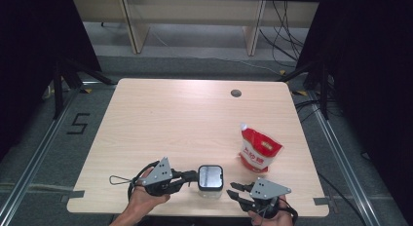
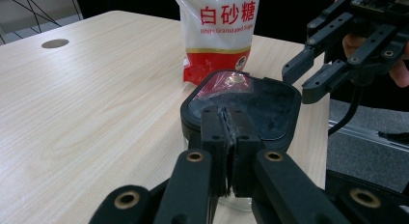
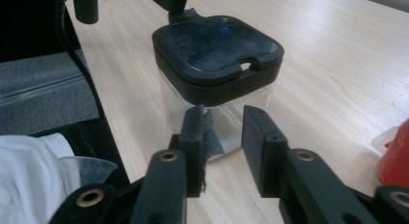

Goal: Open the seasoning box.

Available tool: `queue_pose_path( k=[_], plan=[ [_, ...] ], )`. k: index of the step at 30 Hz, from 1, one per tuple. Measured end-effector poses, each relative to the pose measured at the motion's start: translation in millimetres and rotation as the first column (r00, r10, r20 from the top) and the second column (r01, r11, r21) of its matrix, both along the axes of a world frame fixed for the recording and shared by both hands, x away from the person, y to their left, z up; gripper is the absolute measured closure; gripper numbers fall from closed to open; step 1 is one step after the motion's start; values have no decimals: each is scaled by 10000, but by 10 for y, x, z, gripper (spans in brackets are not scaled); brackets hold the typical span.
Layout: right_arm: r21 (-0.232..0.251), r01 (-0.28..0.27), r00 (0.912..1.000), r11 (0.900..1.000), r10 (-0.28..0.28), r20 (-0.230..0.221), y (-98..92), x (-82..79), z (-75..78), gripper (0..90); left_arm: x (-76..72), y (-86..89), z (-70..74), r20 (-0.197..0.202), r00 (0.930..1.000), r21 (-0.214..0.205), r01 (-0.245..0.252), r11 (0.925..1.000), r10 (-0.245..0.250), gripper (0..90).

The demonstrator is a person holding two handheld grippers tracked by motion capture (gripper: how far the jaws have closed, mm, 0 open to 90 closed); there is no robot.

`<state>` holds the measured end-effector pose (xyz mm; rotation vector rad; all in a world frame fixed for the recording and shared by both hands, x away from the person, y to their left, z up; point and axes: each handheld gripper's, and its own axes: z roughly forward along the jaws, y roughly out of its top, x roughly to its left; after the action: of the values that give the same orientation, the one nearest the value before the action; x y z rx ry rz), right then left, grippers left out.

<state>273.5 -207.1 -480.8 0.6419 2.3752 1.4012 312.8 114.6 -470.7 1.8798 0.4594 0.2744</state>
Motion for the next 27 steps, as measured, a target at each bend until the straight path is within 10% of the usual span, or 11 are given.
queue_pose_path(
  k=[27],
  plan=[
    [-234,-432,9988,9988,438,228,127,67,40,884,8,19,-28,-133,9999,-359,-34,9993,30,885]
  ],
)
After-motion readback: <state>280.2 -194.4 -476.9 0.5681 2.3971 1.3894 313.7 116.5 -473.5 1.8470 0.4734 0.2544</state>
